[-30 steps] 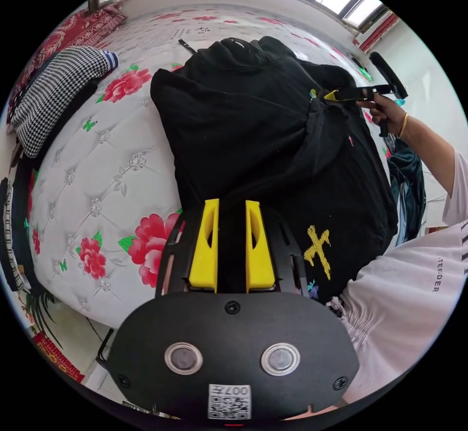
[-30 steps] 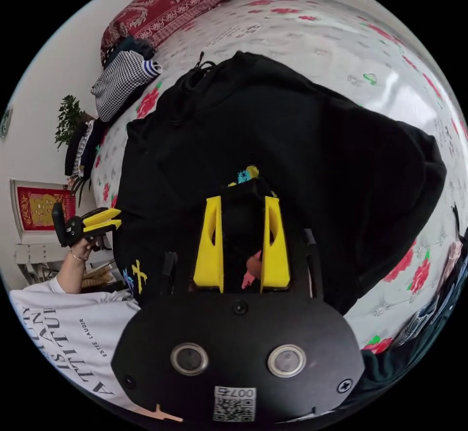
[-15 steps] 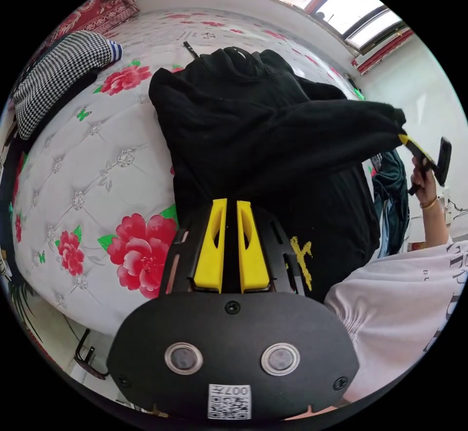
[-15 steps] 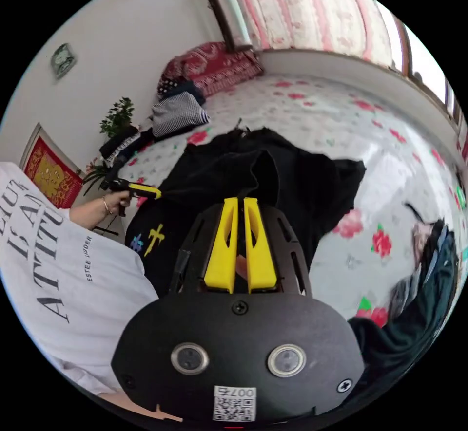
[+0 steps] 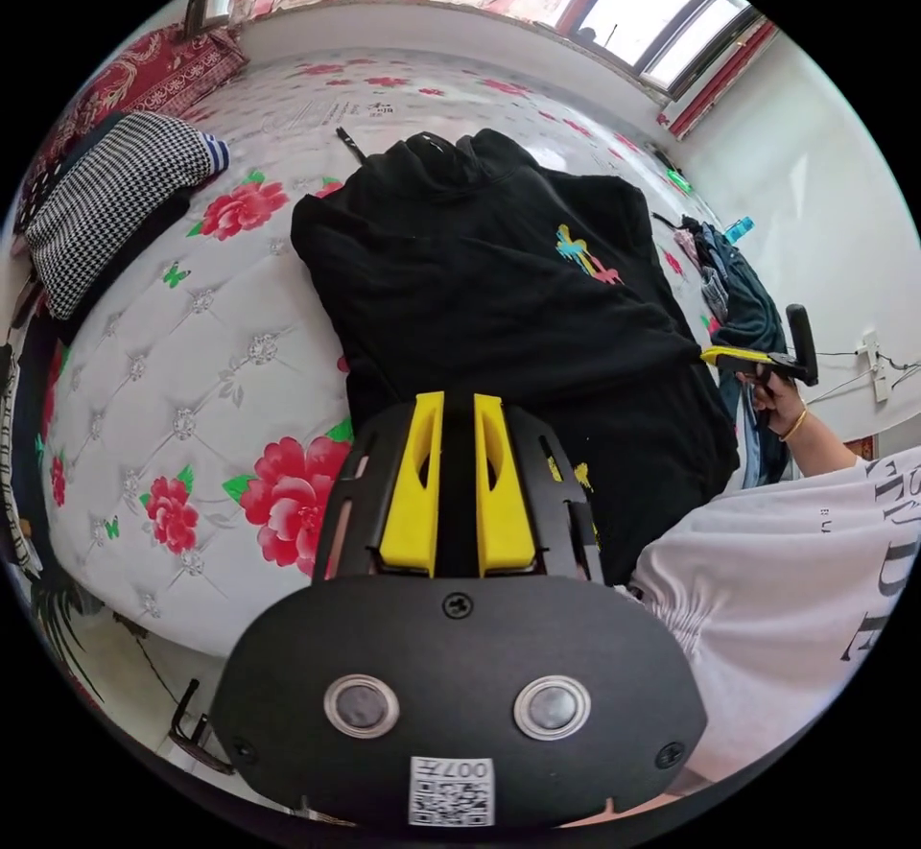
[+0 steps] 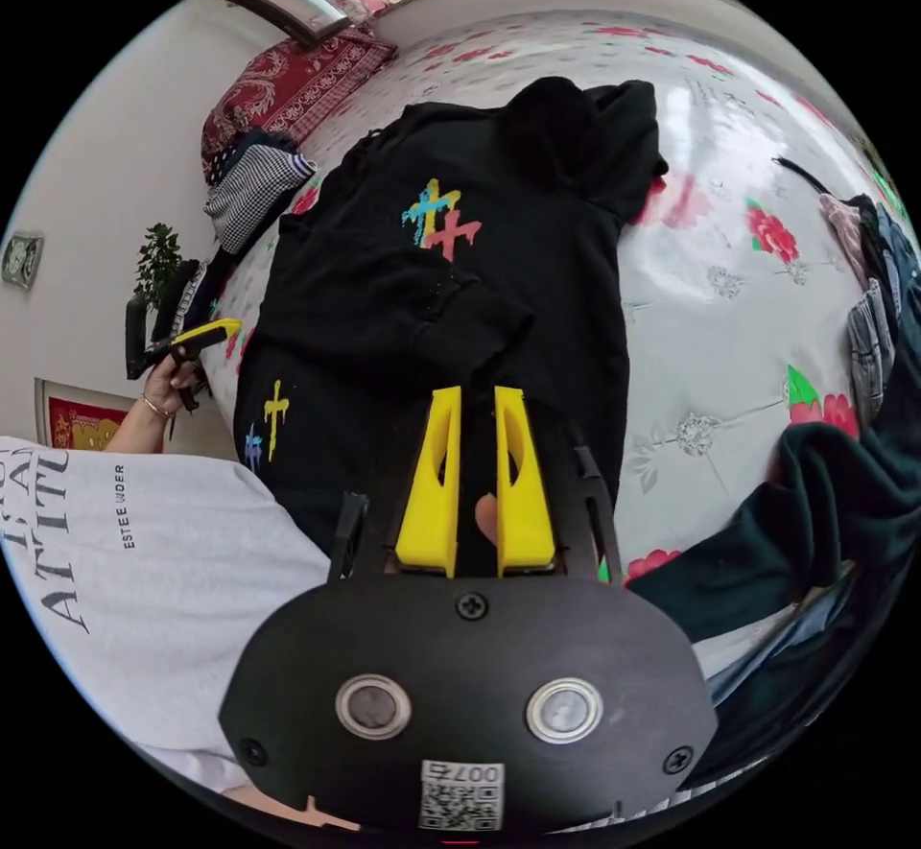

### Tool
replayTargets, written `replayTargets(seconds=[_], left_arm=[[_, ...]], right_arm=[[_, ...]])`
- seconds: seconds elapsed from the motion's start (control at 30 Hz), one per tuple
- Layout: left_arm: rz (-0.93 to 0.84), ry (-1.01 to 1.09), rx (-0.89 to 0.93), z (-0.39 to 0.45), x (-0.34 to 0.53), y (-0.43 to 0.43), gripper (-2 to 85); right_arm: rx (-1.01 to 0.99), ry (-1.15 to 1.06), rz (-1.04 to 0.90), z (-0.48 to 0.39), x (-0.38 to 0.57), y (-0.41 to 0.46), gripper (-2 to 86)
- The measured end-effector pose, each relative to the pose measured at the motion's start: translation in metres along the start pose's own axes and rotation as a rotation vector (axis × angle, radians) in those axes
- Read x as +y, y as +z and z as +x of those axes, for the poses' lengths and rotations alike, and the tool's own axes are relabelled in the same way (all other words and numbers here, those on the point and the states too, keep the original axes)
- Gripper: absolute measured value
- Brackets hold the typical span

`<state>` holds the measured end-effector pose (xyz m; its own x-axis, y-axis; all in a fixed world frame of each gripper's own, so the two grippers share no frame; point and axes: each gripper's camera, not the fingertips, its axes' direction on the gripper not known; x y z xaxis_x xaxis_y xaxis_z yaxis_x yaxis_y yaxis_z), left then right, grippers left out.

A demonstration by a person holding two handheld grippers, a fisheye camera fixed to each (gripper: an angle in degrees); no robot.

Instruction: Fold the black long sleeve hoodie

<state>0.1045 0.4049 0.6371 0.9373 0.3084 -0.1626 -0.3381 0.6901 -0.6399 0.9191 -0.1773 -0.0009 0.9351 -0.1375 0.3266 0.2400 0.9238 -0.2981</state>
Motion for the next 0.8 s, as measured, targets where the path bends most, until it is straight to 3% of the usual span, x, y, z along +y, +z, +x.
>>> replayTargets(seconds=[0.3, 0.47, 0.6, 0.8], left_arm=[[-0.127, 0.046, -0.028, 0.024, -0.027, 0.048, 4.3], [-0.275, 0.077, -0.193, 0.045, -0.046, 0.095, 0.2], [-0.288, 0.134, -0.26, 0.059, -0.048, 0.103, -0.7], [-0.275, 0.131, -0.256, 0.055, -0.041, 0.102, -0.9]], right_arm=[[-0.052, 0.233, 0.296, 0.106, -0.097, -0.074, 9.3], [-0.056, 0.237, 0.288, 0.131, -0.195, -0.071, 11.1], [-0.069, 0.26, 0.294, 0.142, -0.261, -0.053, 11.0], [-0.143, 0.287, 0.232, 0.133, -0.27, -0.009, 6.3]])
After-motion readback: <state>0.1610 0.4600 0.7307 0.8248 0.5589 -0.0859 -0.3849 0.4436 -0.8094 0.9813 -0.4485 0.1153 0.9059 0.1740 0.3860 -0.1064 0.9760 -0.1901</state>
